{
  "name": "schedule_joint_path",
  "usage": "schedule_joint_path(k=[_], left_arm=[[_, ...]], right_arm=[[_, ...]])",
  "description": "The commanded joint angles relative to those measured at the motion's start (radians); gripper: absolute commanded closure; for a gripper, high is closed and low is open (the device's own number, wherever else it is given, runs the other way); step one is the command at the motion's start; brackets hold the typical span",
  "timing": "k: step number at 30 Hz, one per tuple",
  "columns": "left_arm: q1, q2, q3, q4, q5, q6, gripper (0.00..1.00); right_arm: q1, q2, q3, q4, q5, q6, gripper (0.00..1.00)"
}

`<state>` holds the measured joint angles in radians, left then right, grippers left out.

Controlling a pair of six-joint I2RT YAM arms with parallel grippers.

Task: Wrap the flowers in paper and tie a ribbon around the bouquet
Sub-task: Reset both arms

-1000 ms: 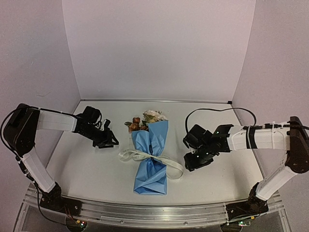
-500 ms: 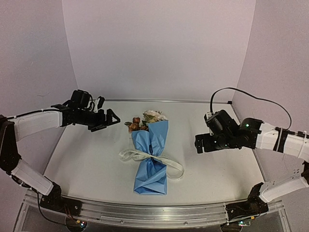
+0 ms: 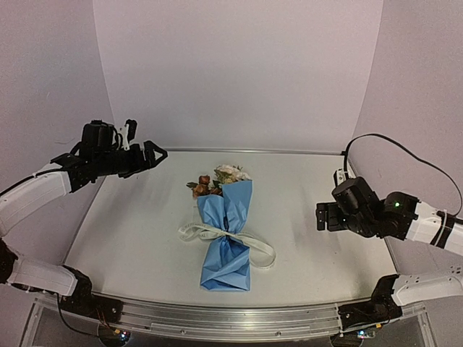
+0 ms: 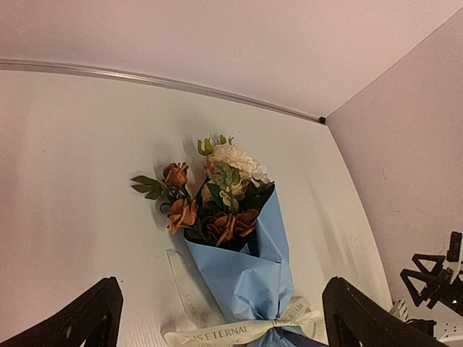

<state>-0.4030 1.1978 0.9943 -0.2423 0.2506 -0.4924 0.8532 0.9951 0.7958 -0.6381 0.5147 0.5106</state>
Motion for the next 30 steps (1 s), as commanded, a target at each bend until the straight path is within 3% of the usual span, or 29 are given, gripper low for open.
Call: schedule_joint_path(k=[1, 30], left_arm=[[0.004, -0.040, 0.000, 0.015, -0.053, -0.005, 0.00], [0.003, -0.066, -0.012, 0.001, -0.052, 0.021, 0.00]], right_arm=[[0.000, -0.014, -0.007, 0.003, 0.059, 0.012, 0.02], [0.000, -0.003, 0.000, -0.001, 0.053, 0.001, 0.02]])
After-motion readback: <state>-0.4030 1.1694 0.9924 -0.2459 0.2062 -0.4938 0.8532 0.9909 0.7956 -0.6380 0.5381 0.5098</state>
